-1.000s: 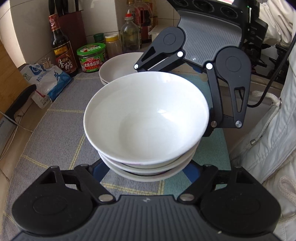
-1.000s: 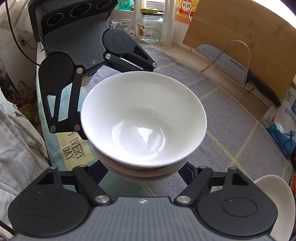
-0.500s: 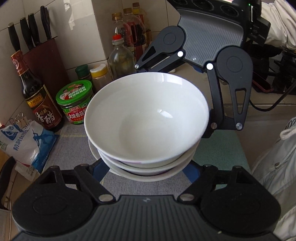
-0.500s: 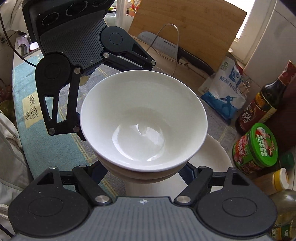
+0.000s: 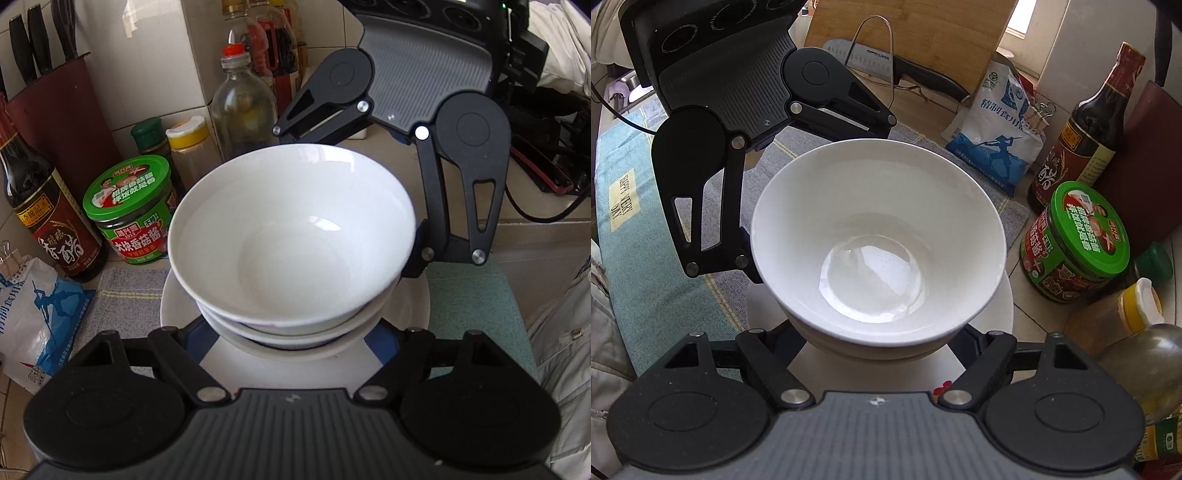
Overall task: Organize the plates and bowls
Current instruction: 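Carry the bowl stack with both tools onto the white plate stack, then open both tools and pull them back from the stacked dishes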
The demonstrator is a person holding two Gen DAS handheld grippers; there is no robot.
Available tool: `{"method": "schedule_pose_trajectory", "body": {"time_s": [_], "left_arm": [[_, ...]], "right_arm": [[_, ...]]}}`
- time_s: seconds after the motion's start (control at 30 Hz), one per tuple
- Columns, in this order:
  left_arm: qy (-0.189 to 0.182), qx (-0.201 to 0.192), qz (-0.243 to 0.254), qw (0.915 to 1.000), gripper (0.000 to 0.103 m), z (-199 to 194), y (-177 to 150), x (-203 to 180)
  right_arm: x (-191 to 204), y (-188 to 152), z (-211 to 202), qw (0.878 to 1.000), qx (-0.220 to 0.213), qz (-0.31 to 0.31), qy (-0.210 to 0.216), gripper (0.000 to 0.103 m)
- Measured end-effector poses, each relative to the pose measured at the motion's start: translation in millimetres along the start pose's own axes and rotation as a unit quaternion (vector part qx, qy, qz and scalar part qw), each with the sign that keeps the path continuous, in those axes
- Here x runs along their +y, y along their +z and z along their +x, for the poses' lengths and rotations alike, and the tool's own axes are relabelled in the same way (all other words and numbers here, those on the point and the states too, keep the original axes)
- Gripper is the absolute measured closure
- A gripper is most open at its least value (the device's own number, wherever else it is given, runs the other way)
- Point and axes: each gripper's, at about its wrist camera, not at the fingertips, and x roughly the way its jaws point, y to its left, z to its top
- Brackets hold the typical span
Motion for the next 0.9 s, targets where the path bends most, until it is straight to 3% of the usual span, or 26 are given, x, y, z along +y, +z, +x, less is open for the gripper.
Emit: {"method": "schedule_pose_trajectory", "body": {"time_s": [0.33, 0.43, 0.53, 0.67, 0.8, 0.87, 0.9], "left_arm": [[0.001, -0.003, -0.024, 0.9997, 0.017, -0.3, -2.0, 2.9], [0.018, -0.012, -0.035, 0.9992, 0.010, -2.0, -4.7, -0.1], [0.039, -0.025, -0.033, 0.9984, 0.008, -10.5, -11.5, -8.4], [0.061, -0.054, -0.050, 0.9954, 0.007, -37.2, -26.5, -14.3], [0.099, -0.102, -0.123, 0.9822, 0.001, -77.3, -40.4, -21.5], [0.144, -0.124, -0.169, 0.9672, 0.001, -98.2, -43.0, -31.6], [0.165, -0.125, -0.195, 0.9587, 0.001, -106.4, -42.4, -34.7]], "right_arm": [[-7.2, 1.2, 4.8, 1.000, -0.002, 0.009, 0.010, 0.018], [-5.0, 1.3, 3.7, 1.000, -0.003, 0.014, 0.006, 0.009], [2.6, 4.3, -1.0, 1.000, -0.007, 0.017, -0.019, 0.000], [16.3, 5.8, -14.2, 0.996, -0.007, 0.051, -0.066, 0.000], [43.5, 6.9, -37.2, 0.983, -0.018, 0.120, -0.140, 0.000], [58.0, 7.8, -47.3, 0.966, -0.025, 0.177, -0.186, 0.000], [66.5, 7.9, -53.5, 0.952, -0.031, 0.220, -0.212, 0.000]]}}
